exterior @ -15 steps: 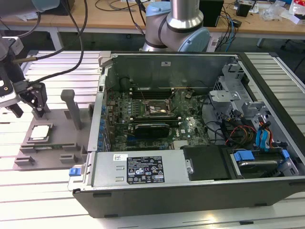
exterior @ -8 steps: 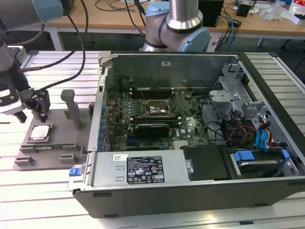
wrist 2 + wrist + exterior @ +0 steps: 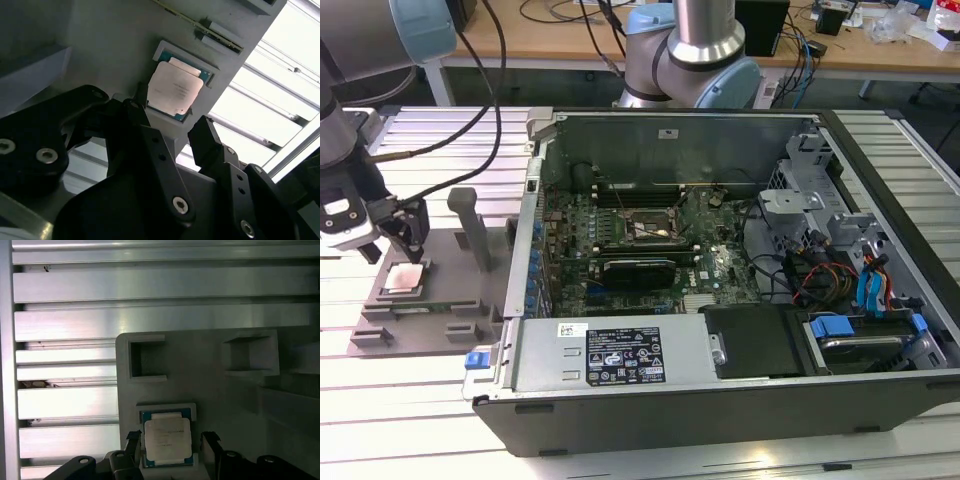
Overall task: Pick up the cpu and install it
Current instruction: 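Pick up the cpu and move it towards the insertion slot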
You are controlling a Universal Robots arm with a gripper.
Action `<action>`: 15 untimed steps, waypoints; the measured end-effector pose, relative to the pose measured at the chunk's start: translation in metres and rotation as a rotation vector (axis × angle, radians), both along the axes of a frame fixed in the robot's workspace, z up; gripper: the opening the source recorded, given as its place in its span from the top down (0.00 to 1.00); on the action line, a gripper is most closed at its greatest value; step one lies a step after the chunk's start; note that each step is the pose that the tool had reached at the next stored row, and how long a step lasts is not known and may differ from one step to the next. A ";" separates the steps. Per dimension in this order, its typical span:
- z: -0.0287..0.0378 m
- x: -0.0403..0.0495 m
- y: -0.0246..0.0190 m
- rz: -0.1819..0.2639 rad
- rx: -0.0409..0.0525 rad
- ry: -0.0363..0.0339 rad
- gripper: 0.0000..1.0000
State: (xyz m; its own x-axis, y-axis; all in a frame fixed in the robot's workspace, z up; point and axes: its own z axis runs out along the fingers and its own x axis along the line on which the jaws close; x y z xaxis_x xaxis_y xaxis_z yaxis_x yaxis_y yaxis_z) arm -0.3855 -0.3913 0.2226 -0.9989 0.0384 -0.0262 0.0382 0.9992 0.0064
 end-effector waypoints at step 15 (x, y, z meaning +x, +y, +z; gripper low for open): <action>-0.0138 0.0000 0.0000 0.000 0.0000 0.0000 0.40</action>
State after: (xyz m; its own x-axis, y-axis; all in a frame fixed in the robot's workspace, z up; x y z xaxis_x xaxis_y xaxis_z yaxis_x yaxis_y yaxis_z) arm -0.3855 -0.3913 0.2088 -0.9989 0.0384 -0.0262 0.0382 0.9992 0.0065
